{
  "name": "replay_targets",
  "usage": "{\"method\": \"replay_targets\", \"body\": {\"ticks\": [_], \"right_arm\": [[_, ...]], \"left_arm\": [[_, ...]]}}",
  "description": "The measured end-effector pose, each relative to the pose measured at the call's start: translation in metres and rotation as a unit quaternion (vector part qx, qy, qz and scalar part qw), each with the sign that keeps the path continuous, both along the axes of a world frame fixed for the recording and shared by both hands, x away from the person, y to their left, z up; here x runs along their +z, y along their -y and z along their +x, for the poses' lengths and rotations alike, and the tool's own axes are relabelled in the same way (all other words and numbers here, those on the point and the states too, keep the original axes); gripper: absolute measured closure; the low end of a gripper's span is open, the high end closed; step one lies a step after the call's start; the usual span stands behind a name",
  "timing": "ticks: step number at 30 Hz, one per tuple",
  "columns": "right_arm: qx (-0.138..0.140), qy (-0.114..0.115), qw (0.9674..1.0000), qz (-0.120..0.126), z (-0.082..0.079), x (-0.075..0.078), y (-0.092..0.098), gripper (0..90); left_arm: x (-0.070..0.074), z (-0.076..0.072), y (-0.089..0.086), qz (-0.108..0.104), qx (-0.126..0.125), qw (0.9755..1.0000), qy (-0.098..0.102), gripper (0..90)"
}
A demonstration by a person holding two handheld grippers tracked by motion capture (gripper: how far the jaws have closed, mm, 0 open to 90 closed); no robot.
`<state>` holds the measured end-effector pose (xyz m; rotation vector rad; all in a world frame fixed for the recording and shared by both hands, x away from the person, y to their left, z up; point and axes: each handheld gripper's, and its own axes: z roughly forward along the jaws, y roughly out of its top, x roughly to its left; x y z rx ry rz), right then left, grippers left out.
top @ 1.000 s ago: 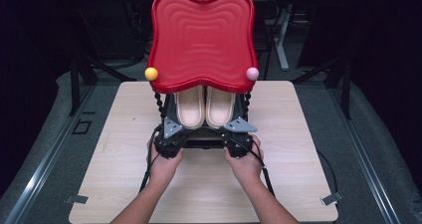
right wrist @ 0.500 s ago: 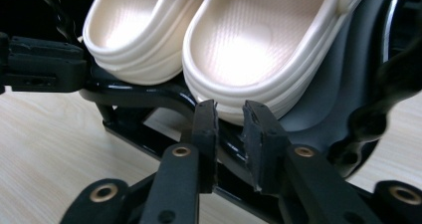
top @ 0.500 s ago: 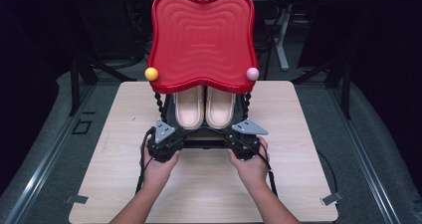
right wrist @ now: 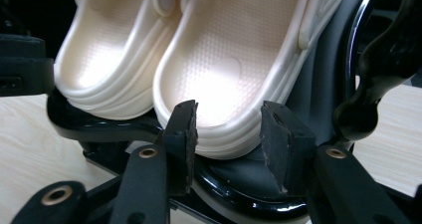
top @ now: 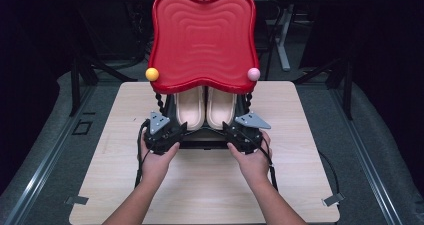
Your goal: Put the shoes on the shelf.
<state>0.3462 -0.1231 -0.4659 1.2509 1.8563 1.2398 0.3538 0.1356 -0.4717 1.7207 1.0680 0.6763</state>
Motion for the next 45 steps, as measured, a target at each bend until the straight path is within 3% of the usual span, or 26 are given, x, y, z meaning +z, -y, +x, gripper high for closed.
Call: {"method": "replay_targets", "body": {"ticks": [13,18,25,32,34,45], "right_arm": [[-0.009,-0.016,0.9996,0.021,0.009,-0.002,0.0,53.0],[-0.013,-0.011,0.999,0.042,0.01,-0.001,0.002,52.4],[-0.015,-0.015,0.9994,0.028,0.017,-0.005,-0.002,54.9],[-0.004,0.001,0.9999,0.013,0.021,-0.005,-0.001,63.5],[-0.002,0.004,0.9999,0.01,0.022,-0.005,-0.003,63.6],[0.0,-0.002,1.0,-0.003,0.023,-0.002,-0.004,63.5]], "left_arm": [[-0.006,0.012,0.002,-0.025,0.001,0.9997,-0.008,49.9],[-0.005,0.015,0.004,-0.016,0.006,0.9998,-0.011,50.4],[-0.005,0.017,0.005,-0.011,0.004,0.9999,-0.007,51.4],[-0.003,0.018,0.005,-0.003,0.002,1.0,-0.008,52.1],[-0.003,0.018,0.004,0.013,0.005,0.9999,0.004,55.6],[-0.001,0.02,0.005,0.014,0.002,0.9999,-0.001,58.2]]}}
